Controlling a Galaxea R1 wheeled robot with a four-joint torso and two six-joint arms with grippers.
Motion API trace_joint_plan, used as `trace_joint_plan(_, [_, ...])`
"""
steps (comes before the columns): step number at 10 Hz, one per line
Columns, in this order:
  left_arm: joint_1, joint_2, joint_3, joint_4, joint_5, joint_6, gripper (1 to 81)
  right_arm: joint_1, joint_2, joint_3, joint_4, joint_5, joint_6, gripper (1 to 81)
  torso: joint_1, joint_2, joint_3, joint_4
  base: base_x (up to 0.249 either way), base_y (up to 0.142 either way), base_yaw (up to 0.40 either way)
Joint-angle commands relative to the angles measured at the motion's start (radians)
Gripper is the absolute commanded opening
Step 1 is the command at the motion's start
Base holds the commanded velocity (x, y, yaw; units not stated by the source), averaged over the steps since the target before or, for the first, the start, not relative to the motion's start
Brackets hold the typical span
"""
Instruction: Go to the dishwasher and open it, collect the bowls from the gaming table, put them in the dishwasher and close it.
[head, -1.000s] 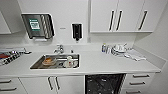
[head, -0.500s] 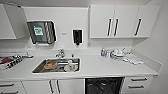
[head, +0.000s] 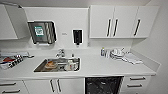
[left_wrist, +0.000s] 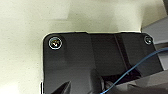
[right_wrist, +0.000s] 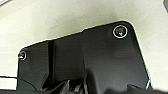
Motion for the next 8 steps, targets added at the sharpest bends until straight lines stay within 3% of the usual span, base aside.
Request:
trace_joint_plan(1, [-0.04,-0.006,0.002,-0.001,0.047,0.0,81.1,0.046,-0.001,0.004,0.004,-0.047,-0.003,81.1,-0.062,0.096,0.086,0.0,0.0,0.0,0.0])
trace_joint_plan(2, [-0.038,-0.004,0.002,-0.001,0.047,0.0,81.1,0.048,-0.001,0.004,0.004,-0.047,-0.003,81.1,-0.085,0.131,0.027,0.0,0.0,0.0,0.0])
trace_joint_plan(4, [-0.038,-0.004,0.002,-0.001,0.047,0.0,81.1,0.051,-0.001,0.004,0.004,-0.047,-0.003,81.1,-0.124,0.188,0.075,0.0,0.0,0.0,0.0])
trace_joint_plan(8, [-0.038,0.002,0.002,-0.001,0.047,0.0,81.1,0.051,-0.001,0.004,0.004,-0.047,-0.005,81.1,-0.204,0.312,0.09,0.0,0.0,0.0,0.0])
